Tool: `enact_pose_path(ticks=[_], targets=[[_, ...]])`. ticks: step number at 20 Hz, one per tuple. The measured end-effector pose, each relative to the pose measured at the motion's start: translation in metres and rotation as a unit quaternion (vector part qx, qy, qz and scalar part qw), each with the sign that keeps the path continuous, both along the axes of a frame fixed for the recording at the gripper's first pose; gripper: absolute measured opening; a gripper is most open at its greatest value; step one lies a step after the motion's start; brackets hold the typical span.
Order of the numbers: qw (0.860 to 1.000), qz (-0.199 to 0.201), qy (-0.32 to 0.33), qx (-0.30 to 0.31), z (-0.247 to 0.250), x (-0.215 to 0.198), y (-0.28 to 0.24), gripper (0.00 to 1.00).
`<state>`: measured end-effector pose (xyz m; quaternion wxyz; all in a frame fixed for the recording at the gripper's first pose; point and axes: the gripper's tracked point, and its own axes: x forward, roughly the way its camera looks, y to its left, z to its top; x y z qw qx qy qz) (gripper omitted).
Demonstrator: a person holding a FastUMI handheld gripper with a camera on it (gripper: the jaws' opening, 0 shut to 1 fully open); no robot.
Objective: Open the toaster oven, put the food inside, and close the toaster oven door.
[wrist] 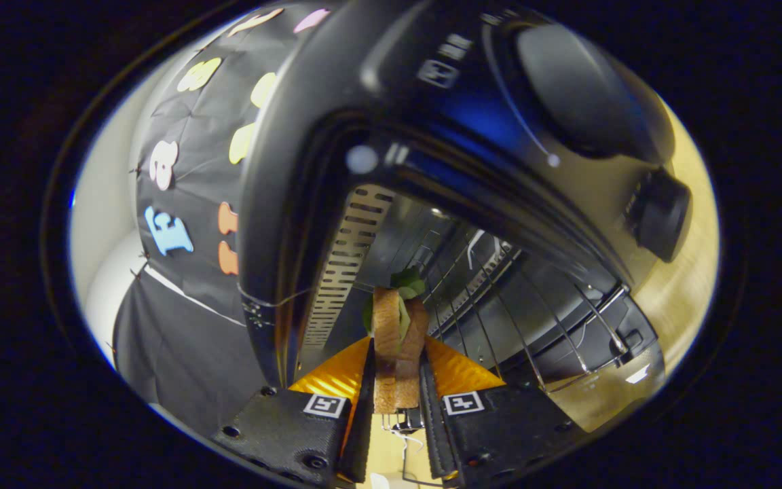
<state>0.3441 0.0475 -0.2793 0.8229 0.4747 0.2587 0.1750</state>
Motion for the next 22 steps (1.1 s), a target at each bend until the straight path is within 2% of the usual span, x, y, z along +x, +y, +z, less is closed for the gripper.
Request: enact_pose_path(ticks=[3, 4, 6, 10, 11, 14, 17, 21, 22], targets=[[0.997, -0.001, 0.001, -0.078, -0.006, -0.003, -0.012, 0.53], [0.994, -0.011, -0.005, -0.106, -0.008, 0.0, -0.013, 0.56], [0.984, -0.035, -0.02, -0.173, -0.013, 0.004, -0.023, 0.68], [0.945, -0.057, -0.049, -0.317, -0.007, -0.004, -0.039, 0.96], [0.935, -0.057, -0.062, -0.344, -0.002, -0.007, -0.039, 1.0], [0.92, -0.046, -0.101, -0.375, 0.018, -0.026, -0.03, 1.0], [0.903, -0.039, -0.114, -0.412, 0.02, -0.062, -0.022, 1.0], [0.865, -0.042, -0.126, -0.484, 0.013, -0.106, -0.027, 1.0], [0.863, -0.042, -0.12, -0.489, 0.005, -0.113, -0.028, 1.0]])
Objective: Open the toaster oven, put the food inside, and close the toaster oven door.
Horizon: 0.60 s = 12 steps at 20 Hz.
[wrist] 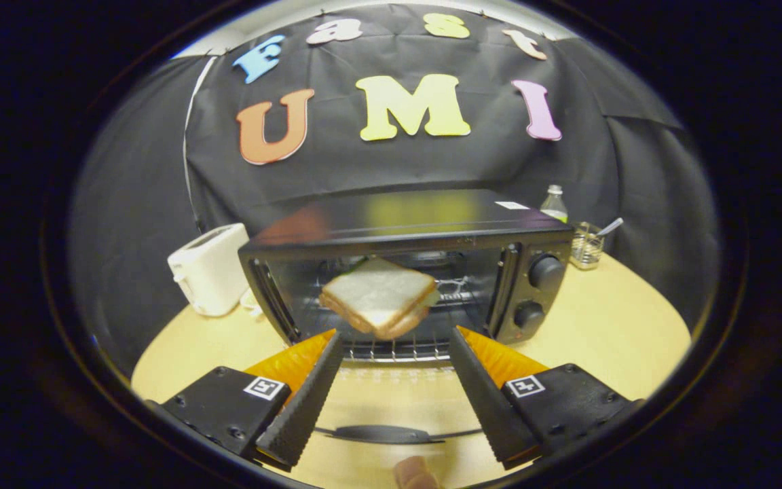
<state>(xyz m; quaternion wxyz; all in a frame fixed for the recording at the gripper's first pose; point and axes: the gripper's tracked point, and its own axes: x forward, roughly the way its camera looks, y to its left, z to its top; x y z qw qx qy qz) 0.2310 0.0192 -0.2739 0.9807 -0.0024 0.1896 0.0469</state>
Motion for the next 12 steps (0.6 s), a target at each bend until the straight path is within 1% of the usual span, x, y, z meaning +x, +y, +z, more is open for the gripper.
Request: enact_pose_path(ticks=[2, 5, 7, 12], targets=[[1.0, 0.002, 0.016, 0.017, -0.016, -0.015, 0.004, 1.0], [0.998, -0.011, 0.054, 0.025, -0.045, -0.033, -0.004, 1.0], [0.998, -0.013, 0.057, 0.029, -0.056, -0.054, -0.002, 1.0], [0.998, -0.011, 0.069, -0.006, -0.076, -0.086, -0.001, 1.0]])
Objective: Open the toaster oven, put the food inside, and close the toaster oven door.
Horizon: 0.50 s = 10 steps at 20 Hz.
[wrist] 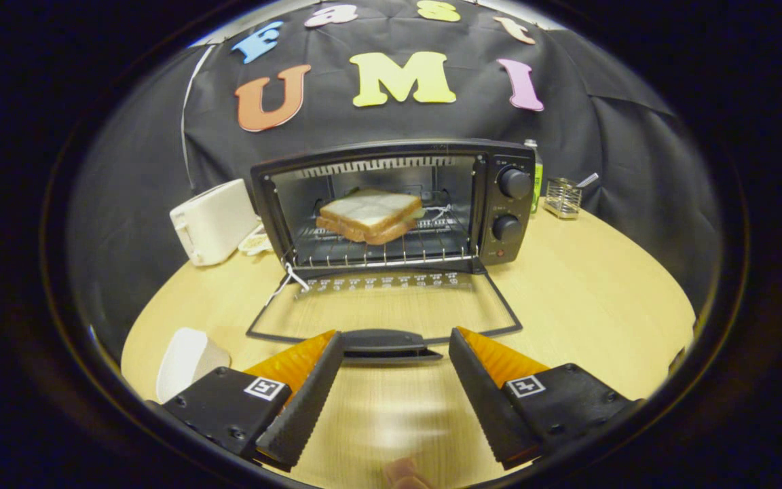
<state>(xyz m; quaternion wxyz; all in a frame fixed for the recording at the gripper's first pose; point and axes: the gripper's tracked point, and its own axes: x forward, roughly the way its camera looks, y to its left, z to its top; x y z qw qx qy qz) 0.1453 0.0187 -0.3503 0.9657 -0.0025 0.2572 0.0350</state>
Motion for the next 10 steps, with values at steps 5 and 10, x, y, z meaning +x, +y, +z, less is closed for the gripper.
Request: enact_pose_path(ticks=[5, 10], targets=[[0.999, 0.003, 0.037, -0.022, -0.037, -0.012, 0.01, 1.0], [0.999, -0.009, 0.04, -0.027, -0.048, 0.0, 0.011, 1.0]])
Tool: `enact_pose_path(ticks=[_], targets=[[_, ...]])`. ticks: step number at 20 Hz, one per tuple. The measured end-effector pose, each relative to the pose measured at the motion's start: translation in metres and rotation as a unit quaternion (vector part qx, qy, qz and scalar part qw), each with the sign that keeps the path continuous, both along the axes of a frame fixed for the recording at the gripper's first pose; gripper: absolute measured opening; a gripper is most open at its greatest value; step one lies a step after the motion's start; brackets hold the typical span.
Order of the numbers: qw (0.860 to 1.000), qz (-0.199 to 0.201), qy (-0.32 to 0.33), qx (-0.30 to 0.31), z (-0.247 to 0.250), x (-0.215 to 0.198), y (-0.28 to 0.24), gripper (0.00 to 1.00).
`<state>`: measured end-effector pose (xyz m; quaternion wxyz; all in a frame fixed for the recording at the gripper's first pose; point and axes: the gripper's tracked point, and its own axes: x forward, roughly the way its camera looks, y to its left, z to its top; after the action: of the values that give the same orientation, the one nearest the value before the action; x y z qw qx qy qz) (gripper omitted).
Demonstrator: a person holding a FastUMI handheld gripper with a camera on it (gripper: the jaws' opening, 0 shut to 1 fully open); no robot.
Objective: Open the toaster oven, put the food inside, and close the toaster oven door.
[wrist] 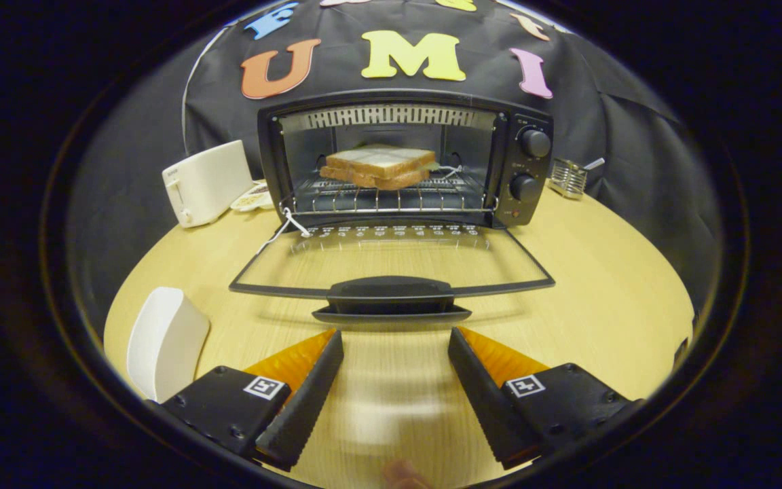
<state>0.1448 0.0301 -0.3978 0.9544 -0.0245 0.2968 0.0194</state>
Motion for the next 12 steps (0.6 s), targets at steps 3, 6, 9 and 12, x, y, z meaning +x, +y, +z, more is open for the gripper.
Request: enact_pose_path(ticks=[3, 6, 9, 12], targets=[[1.0, -0.002, 0.0, 0.009, 0.0, 0.003, 0.0, 1.0], [1.0, -0.007, -0.002, 0.022, 0.0, 0.003, 0.001, 1.0], [1.0, -0.007, -0.003, 0.023, 0.004, 0.004, 0.002, 1.0], [0.999, -0.008, -0.013, 0.028, 0.016, 0.002, 0.003, 1.0]])
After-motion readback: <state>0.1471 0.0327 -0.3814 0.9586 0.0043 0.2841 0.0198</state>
